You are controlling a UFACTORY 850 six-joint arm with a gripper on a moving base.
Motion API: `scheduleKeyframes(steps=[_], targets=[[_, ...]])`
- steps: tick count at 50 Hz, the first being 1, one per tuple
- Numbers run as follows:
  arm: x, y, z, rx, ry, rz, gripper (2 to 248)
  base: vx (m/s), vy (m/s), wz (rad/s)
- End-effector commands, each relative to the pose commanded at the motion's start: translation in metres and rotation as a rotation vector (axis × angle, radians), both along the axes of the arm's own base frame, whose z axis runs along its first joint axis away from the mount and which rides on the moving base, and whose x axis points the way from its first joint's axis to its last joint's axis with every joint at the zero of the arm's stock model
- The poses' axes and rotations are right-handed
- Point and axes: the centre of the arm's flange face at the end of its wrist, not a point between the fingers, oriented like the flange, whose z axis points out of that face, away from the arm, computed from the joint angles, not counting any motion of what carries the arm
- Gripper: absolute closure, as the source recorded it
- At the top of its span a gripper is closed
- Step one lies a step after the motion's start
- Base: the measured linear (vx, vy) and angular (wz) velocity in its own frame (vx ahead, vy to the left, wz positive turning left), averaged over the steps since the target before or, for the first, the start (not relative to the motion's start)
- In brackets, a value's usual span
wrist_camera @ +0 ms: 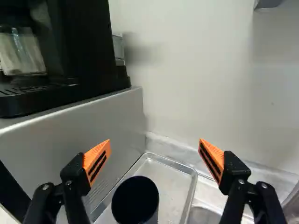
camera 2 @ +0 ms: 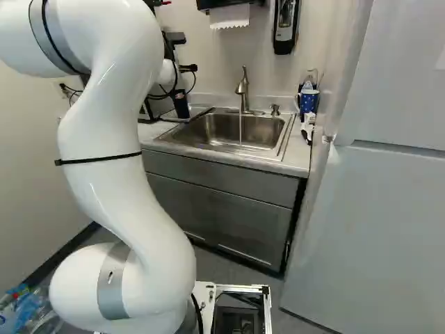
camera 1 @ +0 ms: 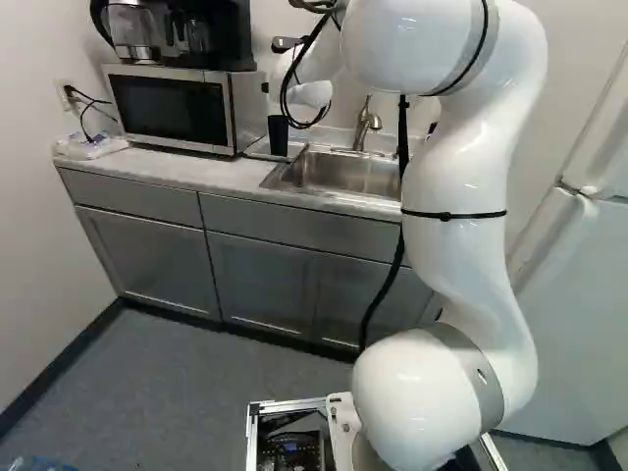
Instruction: Rinse the cup and place it in the tray
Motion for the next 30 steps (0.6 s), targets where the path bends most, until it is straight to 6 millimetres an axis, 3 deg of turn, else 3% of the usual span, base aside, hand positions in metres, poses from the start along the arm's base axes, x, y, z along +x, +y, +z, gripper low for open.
scheduleKeyframes(steps=[30], targets=[[-0.003, -0.033, 0.029, 0.0, 0.012, -0.044, 3, 0.0, 0.0, 0.0]])
